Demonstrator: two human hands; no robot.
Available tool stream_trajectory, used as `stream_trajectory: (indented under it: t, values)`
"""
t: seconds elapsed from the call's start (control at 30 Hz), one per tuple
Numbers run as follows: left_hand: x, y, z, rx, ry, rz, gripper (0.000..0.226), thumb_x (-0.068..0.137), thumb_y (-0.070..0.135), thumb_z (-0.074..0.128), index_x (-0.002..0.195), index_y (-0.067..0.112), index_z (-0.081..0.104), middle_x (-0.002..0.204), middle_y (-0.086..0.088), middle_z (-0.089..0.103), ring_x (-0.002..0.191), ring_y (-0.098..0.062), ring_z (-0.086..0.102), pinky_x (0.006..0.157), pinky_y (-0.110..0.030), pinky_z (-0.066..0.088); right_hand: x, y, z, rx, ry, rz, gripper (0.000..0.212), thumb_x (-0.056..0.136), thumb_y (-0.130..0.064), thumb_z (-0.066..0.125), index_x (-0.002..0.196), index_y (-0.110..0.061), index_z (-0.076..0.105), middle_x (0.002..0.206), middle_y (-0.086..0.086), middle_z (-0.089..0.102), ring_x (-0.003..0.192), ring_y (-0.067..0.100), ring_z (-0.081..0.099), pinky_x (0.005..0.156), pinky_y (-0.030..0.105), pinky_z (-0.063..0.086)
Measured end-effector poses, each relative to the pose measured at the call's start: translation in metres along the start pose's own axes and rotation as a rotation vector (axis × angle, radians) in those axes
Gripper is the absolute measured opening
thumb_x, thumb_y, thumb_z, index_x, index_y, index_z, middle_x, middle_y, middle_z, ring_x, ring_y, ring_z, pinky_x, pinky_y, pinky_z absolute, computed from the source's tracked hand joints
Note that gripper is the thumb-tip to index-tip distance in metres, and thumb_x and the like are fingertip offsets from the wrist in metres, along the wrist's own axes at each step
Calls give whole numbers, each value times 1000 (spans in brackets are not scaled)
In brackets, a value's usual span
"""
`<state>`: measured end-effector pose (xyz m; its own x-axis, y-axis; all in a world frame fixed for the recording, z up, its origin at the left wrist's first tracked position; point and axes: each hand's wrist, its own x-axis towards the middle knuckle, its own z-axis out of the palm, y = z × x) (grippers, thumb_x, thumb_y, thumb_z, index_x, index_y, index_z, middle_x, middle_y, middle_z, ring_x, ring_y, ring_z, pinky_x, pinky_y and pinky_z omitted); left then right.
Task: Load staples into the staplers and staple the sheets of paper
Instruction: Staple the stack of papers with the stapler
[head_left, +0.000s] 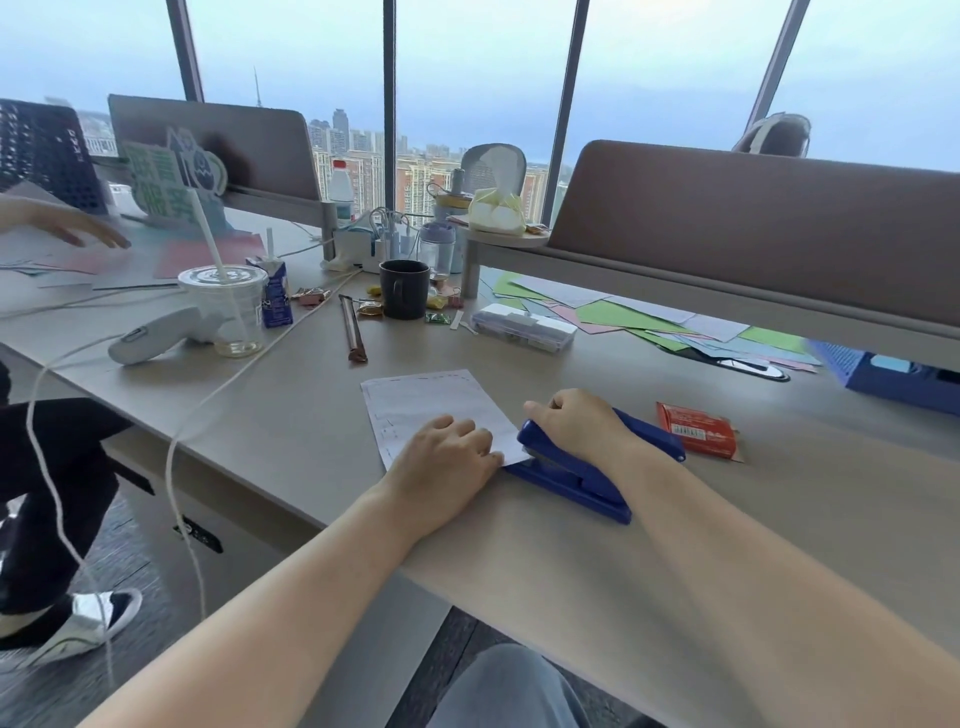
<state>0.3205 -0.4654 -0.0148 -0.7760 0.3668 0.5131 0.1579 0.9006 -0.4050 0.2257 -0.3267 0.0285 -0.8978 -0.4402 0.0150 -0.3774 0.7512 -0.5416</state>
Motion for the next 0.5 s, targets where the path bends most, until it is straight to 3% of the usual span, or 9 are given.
stream_trajectory:
  t: [0.07,0.13,0.33,0.5]
  values:
    - [0,1,-2,-10,-50,1,26,65,17,46,58,25,70,54,8,62,49,-11,58,50,-18,45,7,-5,-5,36,29,-30,37,94,-37,39,79,-8,57,81,9,59,77,23,50,66,29,35]
    - [0,1,-4,-36,-80,4,10,57,14,61,54,23,65,53,7,60,48,-12,57,49,-19,45,13,-11,-5,36,35,-52,43,96,-36,37,90,-1,62,94,16,66,82,24,52,74,30,36]
    - [-1,1,-1,-110,-79,-37,20,52,12,78,51,22,61,51,6,57,45,-13,54,48,-20,44,23,-20,1,19,-191,-40,50,95,-44,31,100,-4,60,107,15,65,98,29,59,93,41,44]
    - [1,2,2,-65,-64,-80,26,45,11,79,45,22,55,45,6,51,42,-13,49,45,-21,39,29,-15,11,-47,-186,-38,32,94,-40,37,98,-12,52,99,7,56,87,22,51,78,33,40]
